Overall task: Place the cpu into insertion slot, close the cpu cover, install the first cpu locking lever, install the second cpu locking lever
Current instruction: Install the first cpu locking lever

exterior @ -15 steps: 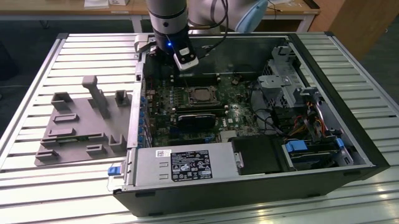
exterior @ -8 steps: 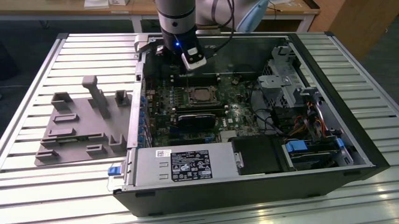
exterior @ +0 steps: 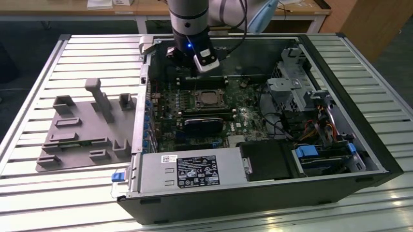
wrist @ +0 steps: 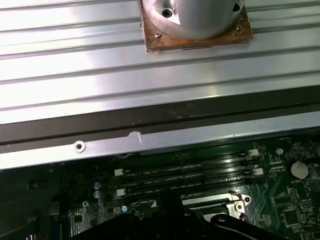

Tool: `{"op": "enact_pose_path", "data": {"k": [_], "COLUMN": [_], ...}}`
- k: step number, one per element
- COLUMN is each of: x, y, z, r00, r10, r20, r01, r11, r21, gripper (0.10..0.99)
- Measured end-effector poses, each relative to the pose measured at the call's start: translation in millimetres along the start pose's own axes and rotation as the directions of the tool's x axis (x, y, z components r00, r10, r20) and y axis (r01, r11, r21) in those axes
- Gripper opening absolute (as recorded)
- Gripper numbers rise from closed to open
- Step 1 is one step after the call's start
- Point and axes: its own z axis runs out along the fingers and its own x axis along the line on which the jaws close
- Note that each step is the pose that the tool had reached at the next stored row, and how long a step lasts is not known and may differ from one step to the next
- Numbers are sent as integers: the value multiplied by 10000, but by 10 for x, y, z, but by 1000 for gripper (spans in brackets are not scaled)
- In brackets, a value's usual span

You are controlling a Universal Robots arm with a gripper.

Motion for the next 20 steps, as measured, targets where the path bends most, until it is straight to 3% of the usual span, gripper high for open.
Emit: {"op": "enact_pose_path", "data": {"k": [8,20], "x": [-70,-73], "y": [11,10], "z": [5,9], "r00": [10000,10000], "r10": [-1,-5], "r20": [-2,22], "r01": [1,5], "r11": [10000,10000], "r21": [7,4], "gripper": [102,102]}}
